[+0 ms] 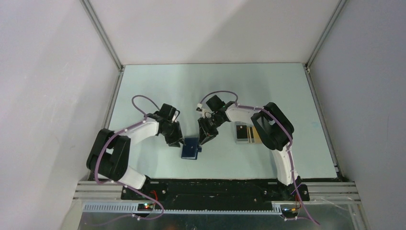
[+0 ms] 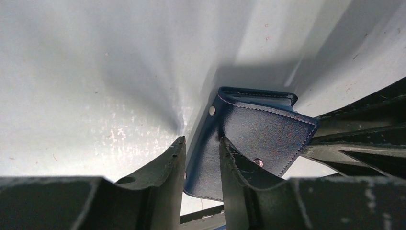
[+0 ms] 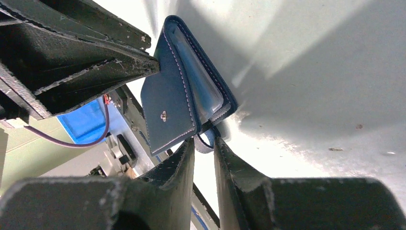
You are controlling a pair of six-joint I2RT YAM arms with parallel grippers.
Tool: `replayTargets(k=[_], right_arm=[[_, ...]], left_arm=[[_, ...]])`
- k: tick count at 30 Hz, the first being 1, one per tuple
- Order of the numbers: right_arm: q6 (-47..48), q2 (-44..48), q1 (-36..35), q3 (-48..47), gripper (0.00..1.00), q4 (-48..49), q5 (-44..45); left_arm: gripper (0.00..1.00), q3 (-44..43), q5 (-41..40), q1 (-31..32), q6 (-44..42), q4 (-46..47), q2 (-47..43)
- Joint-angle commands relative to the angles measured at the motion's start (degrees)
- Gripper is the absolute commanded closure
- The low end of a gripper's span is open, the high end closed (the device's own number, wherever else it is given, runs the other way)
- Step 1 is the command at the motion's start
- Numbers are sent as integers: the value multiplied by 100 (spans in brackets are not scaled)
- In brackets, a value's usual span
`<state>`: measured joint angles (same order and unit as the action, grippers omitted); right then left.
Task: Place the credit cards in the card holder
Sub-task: Close the card holder at the center of the board.
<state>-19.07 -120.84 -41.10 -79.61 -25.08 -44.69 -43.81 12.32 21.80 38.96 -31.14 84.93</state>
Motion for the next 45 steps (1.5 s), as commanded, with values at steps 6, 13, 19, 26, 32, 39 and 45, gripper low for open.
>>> replayTargets(k=[6, 13, 19, 26, 32, 39, 45], right_arm=[[-211, -100, -35, 25, 73, 329, -388], [-185, -299, -102, 25, 73, 302, -481], [-175, -319, -174, 31, 73, 298, -780], [-132, -162, -100, 156, 74, 386, -1053], [180, -45, -20, 220, 74, 202, -1473], [362, 271, 314, 436, 74, 100, -2044], [695, 346, 406, 437, 74, -270, -2104]], left_arm=[[63, -304, 1, 113, -225, -62, 291], [64, -290, -99, 114, -157, -64, 515], [68, -263, -148, 114, -101, -64, 687], [73, -234, -213, 119, 22, -61, 813], [75, -233, -258, 118, 99, -64, 836], [77, -241, -254, 119, 100, -64, 848], [77, -238, -237, 123, 86, -67, 828]])
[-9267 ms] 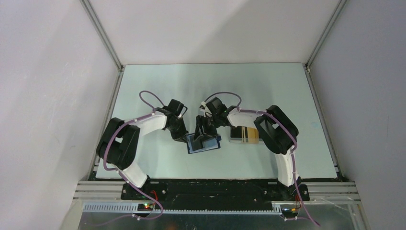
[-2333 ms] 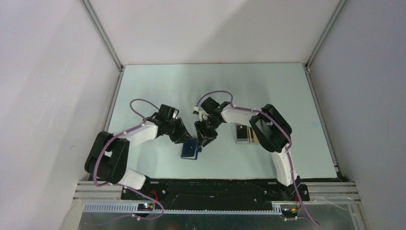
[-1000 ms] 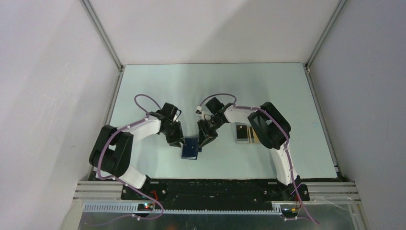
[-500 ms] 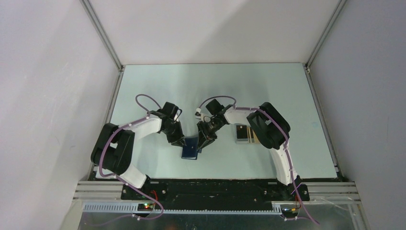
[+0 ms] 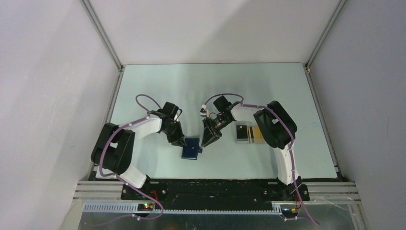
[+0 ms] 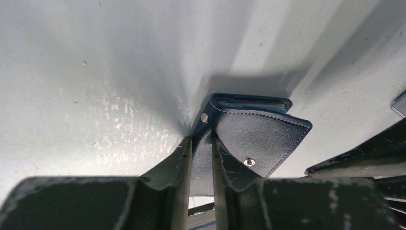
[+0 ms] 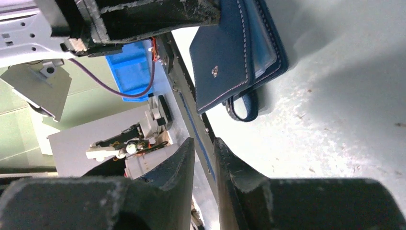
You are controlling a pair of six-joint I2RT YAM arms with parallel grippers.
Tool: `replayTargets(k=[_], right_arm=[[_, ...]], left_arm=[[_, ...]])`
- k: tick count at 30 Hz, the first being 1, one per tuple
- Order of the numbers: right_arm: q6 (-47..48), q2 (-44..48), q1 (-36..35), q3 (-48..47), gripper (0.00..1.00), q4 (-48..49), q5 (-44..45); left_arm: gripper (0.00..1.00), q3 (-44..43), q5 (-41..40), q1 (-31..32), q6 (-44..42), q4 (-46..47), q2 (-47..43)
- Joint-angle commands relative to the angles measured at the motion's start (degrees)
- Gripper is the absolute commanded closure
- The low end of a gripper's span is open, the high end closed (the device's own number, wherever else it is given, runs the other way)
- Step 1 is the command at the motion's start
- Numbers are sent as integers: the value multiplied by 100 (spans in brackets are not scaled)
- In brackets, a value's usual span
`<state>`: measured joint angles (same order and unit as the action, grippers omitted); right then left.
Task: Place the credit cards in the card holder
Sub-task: Close the card holder at the center of the board.
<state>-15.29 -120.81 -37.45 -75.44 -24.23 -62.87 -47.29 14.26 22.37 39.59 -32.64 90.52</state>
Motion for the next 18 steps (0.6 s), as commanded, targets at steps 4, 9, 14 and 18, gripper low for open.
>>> replayTargets(k=[4, 9, 14, 18], right_arm=[[316, 453, 92, 17, 73, -511, 143], [192, 512, 37, 18, 64, -445, 631], [-109, 222, -83, -63, 55, -142, 662], [-300, 93, -263, -104, 50, 190, 656]], left_arm=[[76, 106, -413, 72, 3, 88, 275], [76, 106, -399, 83, -29, 83, 285], [76, 101, -399, 84, -37, 89, 299], [76, 110, -399, 89, -40, 87, 290]])
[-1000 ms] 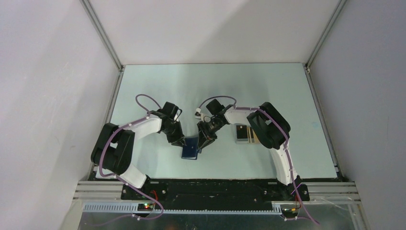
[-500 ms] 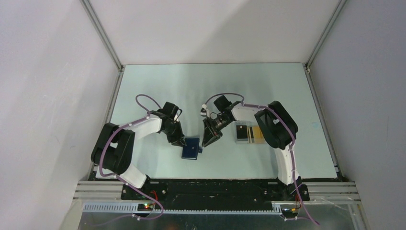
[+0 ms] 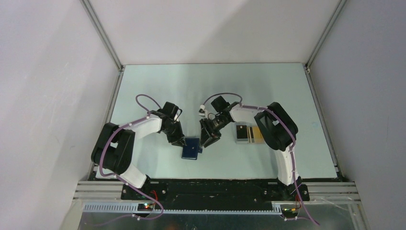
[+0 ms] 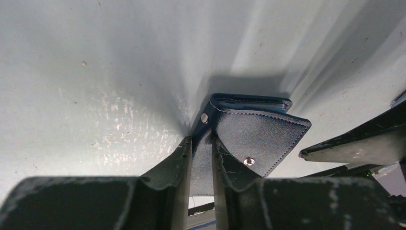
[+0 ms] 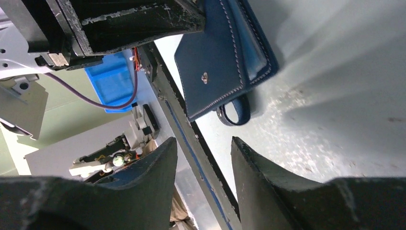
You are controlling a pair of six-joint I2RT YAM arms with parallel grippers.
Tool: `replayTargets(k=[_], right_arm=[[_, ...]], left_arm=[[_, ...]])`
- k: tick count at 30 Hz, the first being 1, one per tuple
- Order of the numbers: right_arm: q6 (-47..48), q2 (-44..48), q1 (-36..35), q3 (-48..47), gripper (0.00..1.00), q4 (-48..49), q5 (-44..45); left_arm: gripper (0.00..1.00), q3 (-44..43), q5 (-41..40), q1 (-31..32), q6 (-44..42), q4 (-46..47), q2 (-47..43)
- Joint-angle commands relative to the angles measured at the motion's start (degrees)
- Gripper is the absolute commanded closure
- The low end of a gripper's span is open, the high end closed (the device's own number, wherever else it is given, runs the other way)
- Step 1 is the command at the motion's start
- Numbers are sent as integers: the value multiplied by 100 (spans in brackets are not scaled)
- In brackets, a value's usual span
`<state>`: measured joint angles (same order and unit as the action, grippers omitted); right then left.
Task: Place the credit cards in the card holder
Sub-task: Close the card holder at the center of the board.
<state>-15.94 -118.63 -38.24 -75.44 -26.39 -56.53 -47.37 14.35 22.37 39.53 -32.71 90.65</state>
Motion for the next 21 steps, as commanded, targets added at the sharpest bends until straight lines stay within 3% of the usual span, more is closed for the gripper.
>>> replayTargets(k=[1, 21], right_arm=[[-315, -161, -230, -112, 49, 517, 0], [-414, 44, -268, -309, 47, 786, 696]], left_arm=[[76, 122, -400, 90, -33, 88, 271], [76, 106, -417, 101, -33, 92, 322]])
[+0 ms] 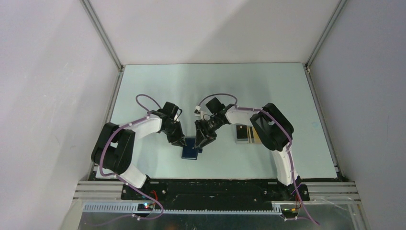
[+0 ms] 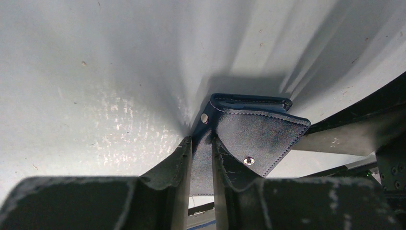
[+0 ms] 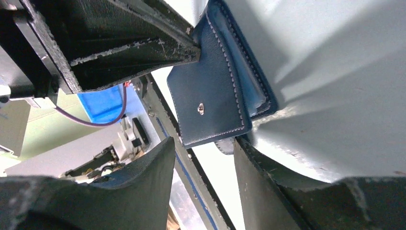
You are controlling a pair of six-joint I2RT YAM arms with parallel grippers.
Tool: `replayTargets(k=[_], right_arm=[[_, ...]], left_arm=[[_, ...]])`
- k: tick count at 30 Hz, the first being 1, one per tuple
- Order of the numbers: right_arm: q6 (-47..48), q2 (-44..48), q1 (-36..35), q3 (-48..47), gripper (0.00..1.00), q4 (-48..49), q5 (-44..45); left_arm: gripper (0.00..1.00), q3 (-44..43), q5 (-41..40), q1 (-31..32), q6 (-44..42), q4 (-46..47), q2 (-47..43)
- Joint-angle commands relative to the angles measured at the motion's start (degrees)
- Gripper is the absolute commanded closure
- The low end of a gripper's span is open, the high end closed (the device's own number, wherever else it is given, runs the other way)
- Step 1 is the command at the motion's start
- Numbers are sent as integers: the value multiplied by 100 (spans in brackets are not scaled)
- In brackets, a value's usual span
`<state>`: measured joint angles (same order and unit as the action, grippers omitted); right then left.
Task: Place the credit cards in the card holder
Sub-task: Close the card holder at the center of the board.
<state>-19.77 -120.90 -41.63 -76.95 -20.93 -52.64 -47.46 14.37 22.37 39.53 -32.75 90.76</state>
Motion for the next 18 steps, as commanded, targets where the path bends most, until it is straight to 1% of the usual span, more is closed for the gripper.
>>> replayTargets(k=[1, 6, 8, 11, 15, 18], right_arm=[[-60, 248, 72, -155, 47, 298, 274], [-58, -120, -27, -342, 47, 178, -85], [140, -265, -145, -499, 47, -120, -218], [420, -420, -316, -683, 47, -679, -195], [542, -419, -316, -661, 47, -796, -261], [596, -401, -265, -652, 48, -859, -509]], left_arm=[[76, 114, -423, 101, -33, 99, 315], [76, 114, -420, 106, -33, 99, 311], [76, 108, -417, 101, -33, 95, 318], [76, 106, -424, 101, -25, 96, 324], [76, 105, -420, 101, -24, 99, 313], [77, 113, -419, 102, -24, 97, 316]])
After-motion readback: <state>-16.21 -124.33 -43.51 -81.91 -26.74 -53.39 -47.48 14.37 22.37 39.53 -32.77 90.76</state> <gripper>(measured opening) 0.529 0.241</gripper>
